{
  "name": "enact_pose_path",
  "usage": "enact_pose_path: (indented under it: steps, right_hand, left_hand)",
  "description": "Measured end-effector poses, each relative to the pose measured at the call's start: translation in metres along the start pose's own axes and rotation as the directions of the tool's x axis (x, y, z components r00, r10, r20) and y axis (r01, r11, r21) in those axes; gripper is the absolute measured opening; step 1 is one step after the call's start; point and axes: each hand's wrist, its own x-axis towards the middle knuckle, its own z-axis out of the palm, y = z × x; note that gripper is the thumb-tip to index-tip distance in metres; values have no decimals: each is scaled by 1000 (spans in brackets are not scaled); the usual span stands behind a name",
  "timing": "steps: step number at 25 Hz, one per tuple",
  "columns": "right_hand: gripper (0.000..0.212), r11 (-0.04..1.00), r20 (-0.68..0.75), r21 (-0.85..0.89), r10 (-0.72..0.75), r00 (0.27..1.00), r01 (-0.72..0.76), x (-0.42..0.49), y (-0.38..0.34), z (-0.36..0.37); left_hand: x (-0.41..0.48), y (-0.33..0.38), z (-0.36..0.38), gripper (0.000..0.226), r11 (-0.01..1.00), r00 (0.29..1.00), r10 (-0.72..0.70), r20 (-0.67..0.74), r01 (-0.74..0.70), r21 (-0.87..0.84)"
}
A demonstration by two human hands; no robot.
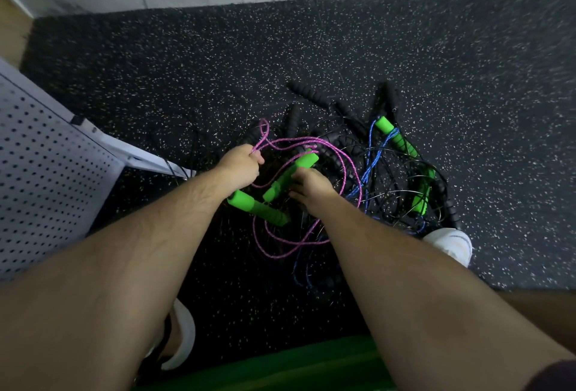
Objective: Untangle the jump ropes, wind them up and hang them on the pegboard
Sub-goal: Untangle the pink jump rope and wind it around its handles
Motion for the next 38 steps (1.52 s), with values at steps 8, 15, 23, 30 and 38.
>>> enact_pose_path:
  steps: [8,15,23,30,38]
  right_hand:
    - [5,857,207,-432,-208,956,280,-88,-60,-6]
    - [23,378,500,-662,-421,757,647,-216,-152,6]
    - [55,58,621,-697,-450,642,715,-317,-213,9]
    - [60,363,628,-551,-413,659,752,-310,-195,19]
    - [25,648,474,-110,-632,613,754,-303,-216,27]
  left_hand:
    - [-48,48,-12,28,923,997,-1,72,29,-384]
    - [-112,122,-83,30,765,997,63,-55,-84,-639]
    - [-205,194,-163,35,562,939,339,-63,-256,-787]
    - [-210,181,-158,27,665,869,444,-219,-483,-570]
    - [-215,172,-166,27,782,832,553,-43,-536,-319]
